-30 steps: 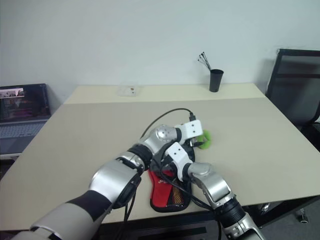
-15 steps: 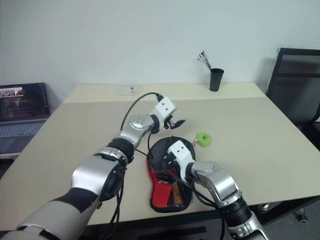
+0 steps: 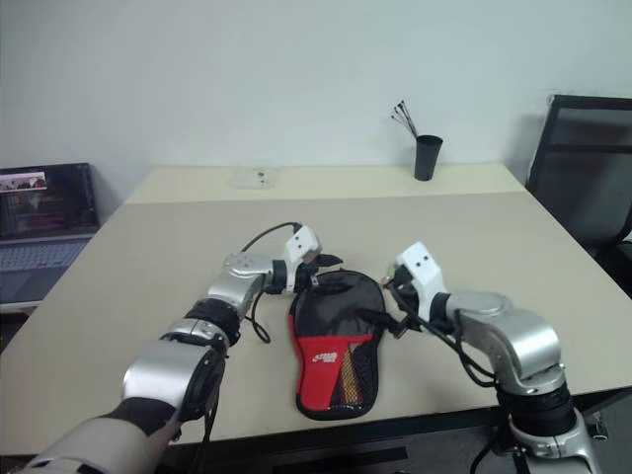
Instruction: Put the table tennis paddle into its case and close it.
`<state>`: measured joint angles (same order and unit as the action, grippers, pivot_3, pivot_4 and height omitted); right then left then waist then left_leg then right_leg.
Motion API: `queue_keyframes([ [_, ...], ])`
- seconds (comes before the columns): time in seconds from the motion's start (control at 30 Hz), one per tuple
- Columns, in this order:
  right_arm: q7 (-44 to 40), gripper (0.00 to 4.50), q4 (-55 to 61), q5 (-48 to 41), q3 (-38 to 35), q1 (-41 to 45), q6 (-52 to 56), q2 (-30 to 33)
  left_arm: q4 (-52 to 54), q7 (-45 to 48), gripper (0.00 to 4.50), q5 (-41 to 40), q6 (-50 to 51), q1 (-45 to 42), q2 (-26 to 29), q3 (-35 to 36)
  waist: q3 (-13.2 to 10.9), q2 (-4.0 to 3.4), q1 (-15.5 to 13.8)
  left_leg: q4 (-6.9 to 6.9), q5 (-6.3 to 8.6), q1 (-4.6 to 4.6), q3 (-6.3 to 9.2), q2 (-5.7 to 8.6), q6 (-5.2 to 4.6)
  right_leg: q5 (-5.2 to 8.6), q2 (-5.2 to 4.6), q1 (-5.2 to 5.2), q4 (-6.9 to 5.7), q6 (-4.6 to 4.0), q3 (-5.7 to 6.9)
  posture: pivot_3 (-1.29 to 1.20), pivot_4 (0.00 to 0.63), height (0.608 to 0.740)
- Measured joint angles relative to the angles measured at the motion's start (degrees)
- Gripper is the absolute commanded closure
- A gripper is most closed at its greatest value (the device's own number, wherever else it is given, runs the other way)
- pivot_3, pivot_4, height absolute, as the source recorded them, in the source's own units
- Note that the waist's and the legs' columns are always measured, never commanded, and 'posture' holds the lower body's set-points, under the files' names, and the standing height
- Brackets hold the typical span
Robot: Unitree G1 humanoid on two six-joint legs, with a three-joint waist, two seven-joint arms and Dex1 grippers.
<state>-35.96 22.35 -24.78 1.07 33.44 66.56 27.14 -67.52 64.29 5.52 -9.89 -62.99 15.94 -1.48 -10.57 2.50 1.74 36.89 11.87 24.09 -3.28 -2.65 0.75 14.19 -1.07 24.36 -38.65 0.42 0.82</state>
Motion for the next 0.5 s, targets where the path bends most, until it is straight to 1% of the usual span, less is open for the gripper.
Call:
queue_keyframes([
  [0.07,0.0,0.0,-3.3,0.5,-0.5,1.1,-1.9,0.8,0.8,0.4,0.77,0.0,0.5,1.3,-0.2,-0.7,0.0,0.0,0.0,0.0,0.0,-0.01,-0.01,0.0,0.0,0.0,0.02,0.0,0.0,0.0,-0.02,0.0,0.15,0.74],
  [0.23,0.6,0.0,-15.8,3.7,0.1,4.7,-10.1,0.9,3.9,0.2,0.77,0.0,1.6,4.4,-0.8,-1.9,0.0,0.0,0.0,0.0,0.0,0.02,-0.03,0.02,-0.01,0.0,0.03,0.01,-0.01,0.0,-0.05,0.0,0.15,0.74],
  [0.4,1.3,0.0,-28.8,7.8,1.8,9.0,-19.1,-2.2,5.8,-0.2,0.77,-0.2,2.0,6.2,-1.2,-2.8,0.0,-0.01,0.1,0.0,0.0,-0.02,-0.04,0.03,-0.01,0.0,0.04,0.01,-0.04,0.0,-0.08,0.0,0.15,0.74],
  [0.5,4.0,0.0,-41.2,11.0,2.3,13.3,-26.9,-5.2,6.8,-0.5,0.77,-0.4,2.0,6.9,-1.2,-3.0,0.0,-0.01,0.1,0.0,-0.01,-0.03,-0.06,0.0,-0.01,0.0,0.04,0.01,-0.08,0.0,-0.08,0.0,0.15,0.74],
])
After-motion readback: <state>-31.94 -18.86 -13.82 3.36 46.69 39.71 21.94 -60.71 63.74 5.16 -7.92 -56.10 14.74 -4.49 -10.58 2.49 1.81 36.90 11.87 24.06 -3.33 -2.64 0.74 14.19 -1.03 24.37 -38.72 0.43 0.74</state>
